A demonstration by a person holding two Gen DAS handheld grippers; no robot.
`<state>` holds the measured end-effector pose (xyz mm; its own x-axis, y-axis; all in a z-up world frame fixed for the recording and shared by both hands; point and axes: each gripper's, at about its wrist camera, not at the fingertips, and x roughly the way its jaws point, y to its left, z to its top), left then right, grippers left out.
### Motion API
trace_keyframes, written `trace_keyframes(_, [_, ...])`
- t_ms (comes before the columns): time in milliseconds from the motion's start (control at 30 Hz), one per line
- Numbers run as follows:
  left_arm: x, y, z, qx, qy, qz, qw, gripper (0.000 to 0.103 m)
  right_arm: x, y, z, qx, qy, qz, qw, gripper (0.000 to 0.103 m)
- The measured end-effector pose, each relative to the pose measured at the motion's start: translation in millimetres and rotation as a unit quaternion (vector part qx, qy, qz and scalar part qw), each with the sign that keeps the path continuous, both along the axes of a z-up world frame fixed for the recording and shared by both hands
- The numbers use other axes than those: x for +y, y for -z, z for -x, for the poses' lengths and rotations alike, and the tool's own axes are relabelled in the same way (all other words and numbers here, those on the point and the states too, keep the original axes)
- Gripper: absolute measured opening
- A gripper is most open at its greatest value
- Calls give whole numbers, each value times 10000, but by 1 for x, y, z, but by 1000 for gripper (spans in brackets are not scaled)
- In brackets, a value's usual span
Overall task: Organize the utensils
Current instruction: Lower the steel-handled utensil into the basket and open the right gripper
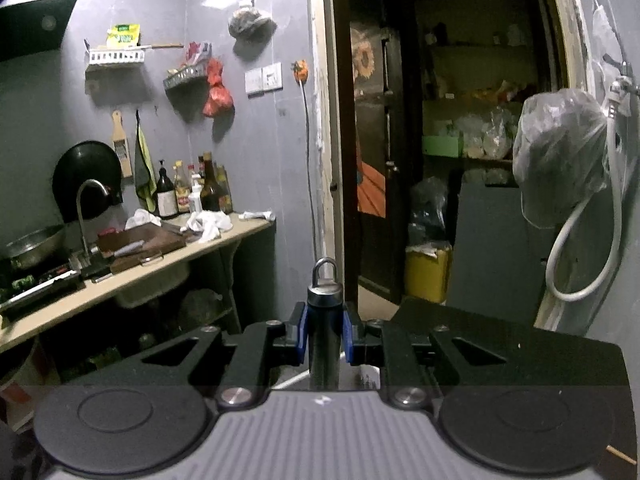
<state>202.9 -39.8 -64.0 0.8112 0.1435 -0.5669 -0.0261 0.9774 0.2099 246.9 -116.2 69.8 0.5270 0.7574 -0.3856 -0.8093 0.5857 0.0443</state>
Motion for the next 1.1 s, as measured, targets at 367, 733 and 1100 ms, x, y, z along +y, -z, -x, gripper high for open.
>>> trace_keyframes(367, [0, 0, 0, -1, -3, 2, 10000, 83, 3, 15, -1, 197, -7, 179, 9996, 20])
trace_keyframes(733, [0, 0, 0, 3, -4, -3, 10000, 83, 2, 22, -5, 318, 59, 250, 9992, 25])
trace_keyframes(1100, [0, 1, 0, 1, 3, -15, 10000, 83, -6, 12, -2, 59, 253, 241, 9994, 71])
